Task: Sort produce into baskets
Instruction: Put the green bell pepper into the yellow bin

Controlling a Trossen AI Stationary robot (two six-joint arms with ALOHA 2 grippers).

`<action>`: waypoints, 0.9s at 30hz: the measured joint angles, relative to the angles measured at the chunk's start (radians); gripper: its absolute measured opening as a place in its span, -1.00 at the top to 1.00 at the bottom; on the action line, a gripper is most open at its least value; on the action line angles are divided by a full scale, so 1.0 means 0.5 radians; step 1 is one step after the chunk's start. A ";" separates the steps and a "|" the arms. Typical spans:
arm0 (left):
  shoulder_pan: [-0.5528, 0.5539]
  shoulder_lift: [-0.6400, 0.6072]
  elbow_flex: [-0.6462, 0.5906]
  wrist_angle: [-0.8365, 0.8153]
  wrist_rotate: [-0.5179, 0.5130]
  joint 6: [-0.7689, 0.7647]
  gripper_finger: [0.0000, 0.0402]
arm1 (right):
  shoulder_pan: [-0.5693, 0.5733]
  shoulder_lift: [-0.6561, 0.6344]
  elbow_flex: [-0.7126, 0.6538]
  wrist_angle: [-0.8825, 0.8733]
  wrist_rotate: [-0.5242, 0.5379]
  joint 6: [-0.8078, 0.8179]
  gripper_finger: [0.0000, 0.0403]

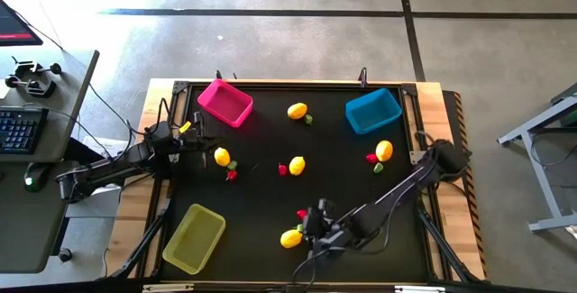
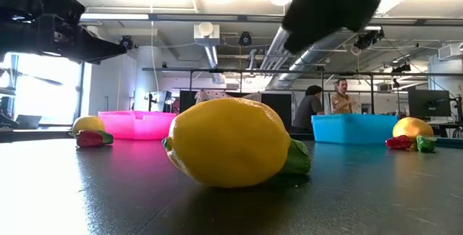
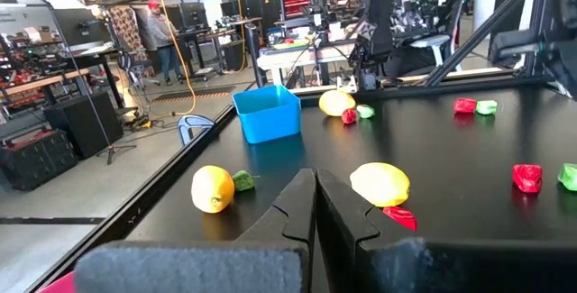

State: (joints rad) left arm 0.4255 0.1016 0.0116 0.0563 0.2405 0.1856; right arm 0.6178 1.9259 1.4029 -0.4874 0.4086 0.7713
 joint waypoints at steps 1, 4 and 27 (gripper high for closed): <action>0.000 0.000 0.000 0.001 0.000 0.000 1.00 | 0.003 0.029 0.013 -0.008 -0.005 0.037 0.23; 0.000 0.000 0.000 0.000 0.000 0.001 1.00 | 0.002 0.095 0.017 -0.013 -0.055 0.123 0.13; 0.000 0.000 0.001 0.000 0.000 0.000 1.00 | -0.048 0.182 0.018 -0.148 0.009 0.185 0.19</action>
State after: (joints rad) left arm 0.4255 0.1015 0.0120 0.0563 0.2405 0.1856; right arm 0.5938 2.0171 1.4117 -0.5616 0.4129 0.8639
